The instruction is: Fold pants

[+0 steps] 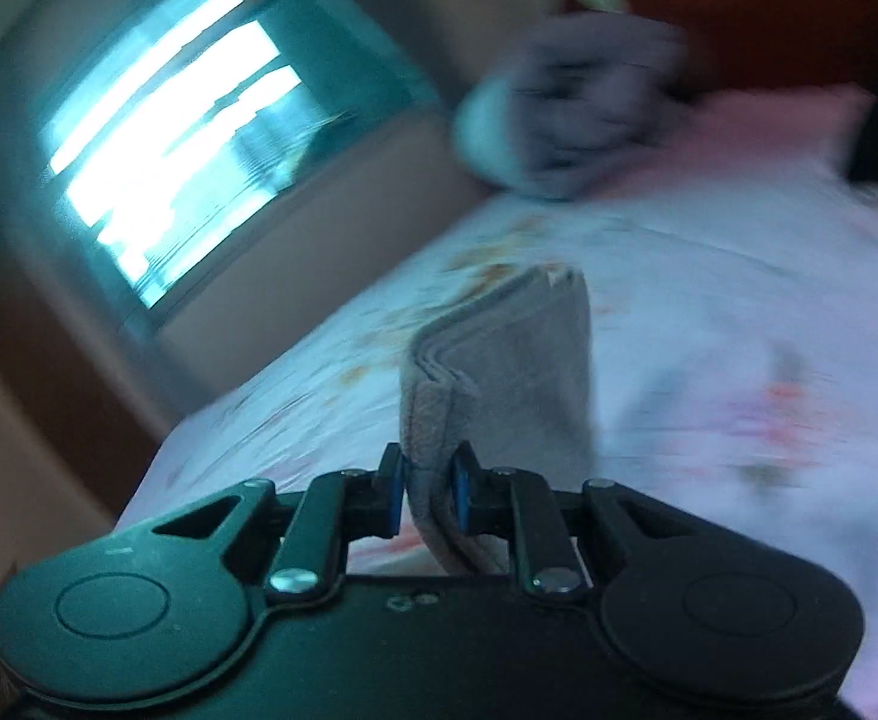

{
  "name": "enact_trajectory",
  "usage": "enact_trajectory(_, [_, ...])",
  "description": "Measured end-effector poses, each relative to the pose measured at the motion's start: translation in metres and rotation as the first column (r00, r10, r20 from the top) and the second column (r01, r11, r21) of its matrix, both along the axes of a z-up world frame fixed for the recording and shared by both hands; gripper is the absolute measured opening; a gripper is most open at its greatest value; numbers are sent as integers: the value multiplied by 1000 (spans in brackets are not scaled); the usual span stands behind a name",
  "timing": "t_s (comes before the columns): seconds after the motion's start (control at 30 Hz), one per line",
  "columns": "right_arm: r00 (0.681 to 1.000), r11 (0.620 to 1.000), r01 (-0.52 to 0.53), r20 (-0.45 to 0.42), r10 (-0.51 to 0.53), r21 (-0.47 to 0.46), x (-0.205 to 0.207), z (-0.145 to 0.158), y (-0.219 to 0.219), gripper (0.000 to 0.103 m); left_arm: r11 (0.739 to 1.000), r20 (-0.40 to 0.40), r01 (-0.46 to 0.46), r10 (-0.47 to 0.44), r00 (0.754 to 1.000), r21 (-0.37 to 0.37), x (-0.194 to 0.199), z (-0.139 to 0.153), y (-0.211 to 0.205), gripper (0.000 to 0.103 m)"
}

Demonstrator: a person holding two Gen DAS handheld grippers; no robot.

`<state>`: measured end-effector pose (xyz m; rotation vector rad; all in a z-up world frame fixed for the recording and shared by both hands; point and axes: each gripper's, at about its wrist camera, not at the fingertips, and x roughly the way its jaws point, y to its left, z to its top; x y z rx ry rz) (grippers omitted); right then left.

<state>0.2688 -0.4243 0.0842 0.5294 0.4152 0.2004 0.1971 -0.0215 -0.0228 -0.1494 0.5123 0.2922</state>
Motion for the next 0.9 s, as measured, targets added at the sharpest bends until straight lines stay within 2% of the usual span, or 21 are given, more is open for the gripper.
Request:
enact_trajectory(0.03, [999,998,-40,15,41,-38,1,5,30,8,999,-9,-53,53,999,-13,-6,4,28,103])
enact_trajectory(0.13, [987,982,-160,20,162,-98,0,3,112,8,982,38,-175,178,983,-65,-31,16,99,103])
enact_trajectory(0.2, [971,962,-237,2,239,-138,-3,-9,166,9,967,43,-226,232,972,-118,-44,19,131,103])
enact_trajectory(0.27, [939,923,-344,-56,340,-172,-9,-35,225,18,949,32,-270,278,960,-162,-60,14,157,103])
enact_trajectory(0.3, [908,889,-419,-96,408,-184,-12,-53,253,36,945,30,-279,288,957,-172,-66,11,165,103])
enact_trajectory(0.33, [848,826,-528,-179,500,-198,-13,-73,282,37,939,27,-287,297,954,-192,-73,7,172,103])
enact_trajectory(0.37, [806,779,-587,-251,536,-221,-18,-85,302,30,934,15,-289,299,954,-208,-78,4,177,103])
enact_trajectory(0.4, [827,792,-560,-221,517,-244,-28,-86,305,26,934,9,-286,295,956,-216,-78,0,178,103])
enact_trajectory(0.43, [857,826,-515,-157,490,-231,-38,-82,295,26,936,12,-270,280,960,-228,-81,-3,179,103])
enact_trajectory(0.53, [910,891,-413,-108,399,-186,-41,-67,252,28,952,17,-191,201,979,-241,-73,-10,173,103])
enact_trajectory(0.63, [950,931,-310,-81,300,-193,-38,-51,200,31,960,51,-46,63,997,-276,-51,-9,141,103])
enact_trajectory(0.7, [971,951,-238,-61,230,-199,-39,-44,170,33,957,57,54,-39,998,-284,-28,-7,114,103])
enact_trajectory(0.8, [993,978,-114,-61,105,-173,-42,-46,132,34,941,1,135,-142,990,-311,10,-15,84,101])
enact_trajectory(0.87, [996,991,-42,-89,31,-128,-42,-52,103,34,915,-73,150,-190,979,-373,36,-31,73,67])
enact_trajectory(0.9, [995,994,-6,-96,-4,-106,-40,-54,95,34,921,-103,132,-182,978,-367,44,-38,68,66])
